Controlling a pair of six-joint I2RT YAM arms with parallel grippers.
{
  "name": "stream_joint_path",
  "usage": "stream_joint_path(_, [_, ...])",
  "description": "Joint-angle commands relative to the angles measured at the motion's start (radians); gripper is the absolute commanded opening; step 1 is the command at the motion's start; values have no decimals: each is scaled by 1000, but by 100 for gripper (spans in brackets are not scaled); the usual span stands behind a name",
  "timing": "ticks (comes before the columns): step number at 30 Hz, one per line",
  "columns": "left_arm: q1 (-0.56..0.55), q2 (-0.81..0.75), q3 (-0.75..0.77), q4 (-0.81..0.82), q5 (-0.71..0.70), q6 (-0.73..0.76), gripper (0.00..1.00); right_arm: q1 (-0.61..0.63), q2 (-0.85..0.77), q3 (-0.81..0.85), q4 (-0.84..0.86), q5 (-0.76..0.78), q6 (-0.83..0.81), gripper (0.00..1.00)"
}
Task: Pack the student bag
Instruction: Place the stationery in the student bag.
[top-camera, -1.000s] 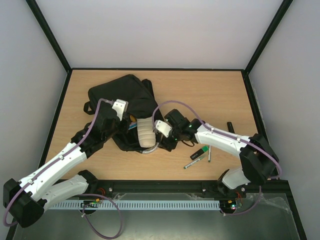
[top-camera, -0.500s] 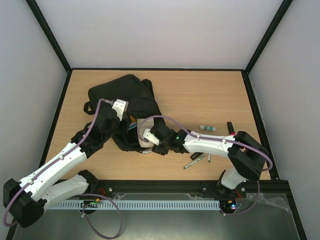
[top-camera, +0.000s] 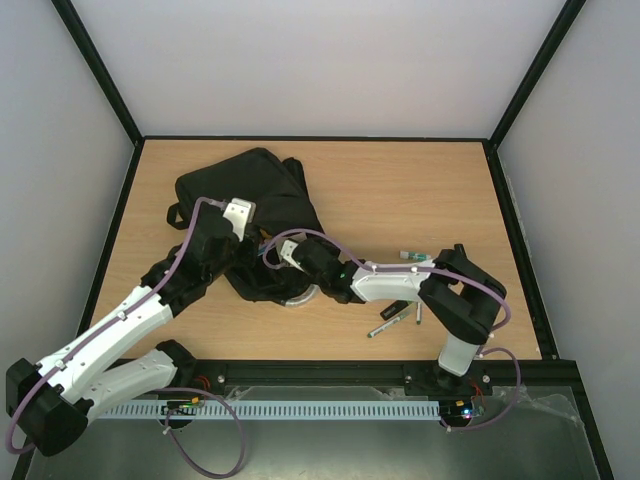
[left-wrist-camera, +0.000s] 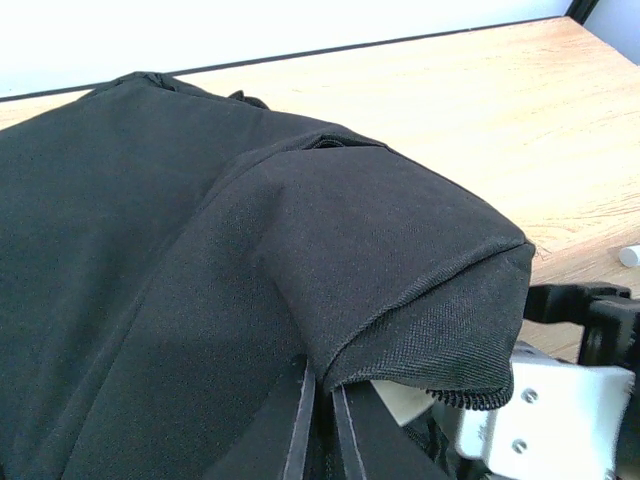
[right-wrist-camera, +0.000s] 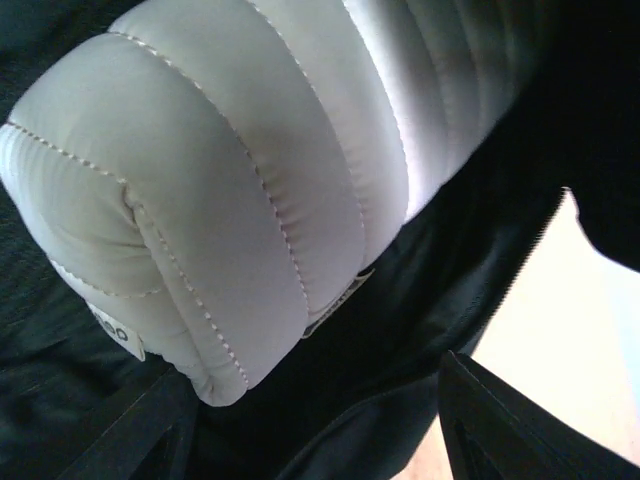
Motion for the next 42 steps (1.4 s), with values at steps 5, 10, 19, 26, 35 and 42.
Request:
stream_joint_path(5, [-3,-36,11,71,-16,1,2,-31,64,43,131,131,-73,68])
stream_joint_path(10, [-4,-41,11,72,-17,2,2,-21,-28,30,-113,-94,-7,68])
stream_joint_path(19, [-3,-39,10,72,-14,2,3,-12,-120,-41,-227,-206,2,51])
stream_joint_path(26, [-4,-35,10,71,-15,1,3,0,-54,-45,-91,-169,-81,14])
stream_joint_path(35, [-7,-36,9,69,-18,0,2,-5,130,38,217,8,-231,1])
stream_joint_path(42, [-10,-42,8,69,-25,2,2,-11,226,131,406,123,-318,1])
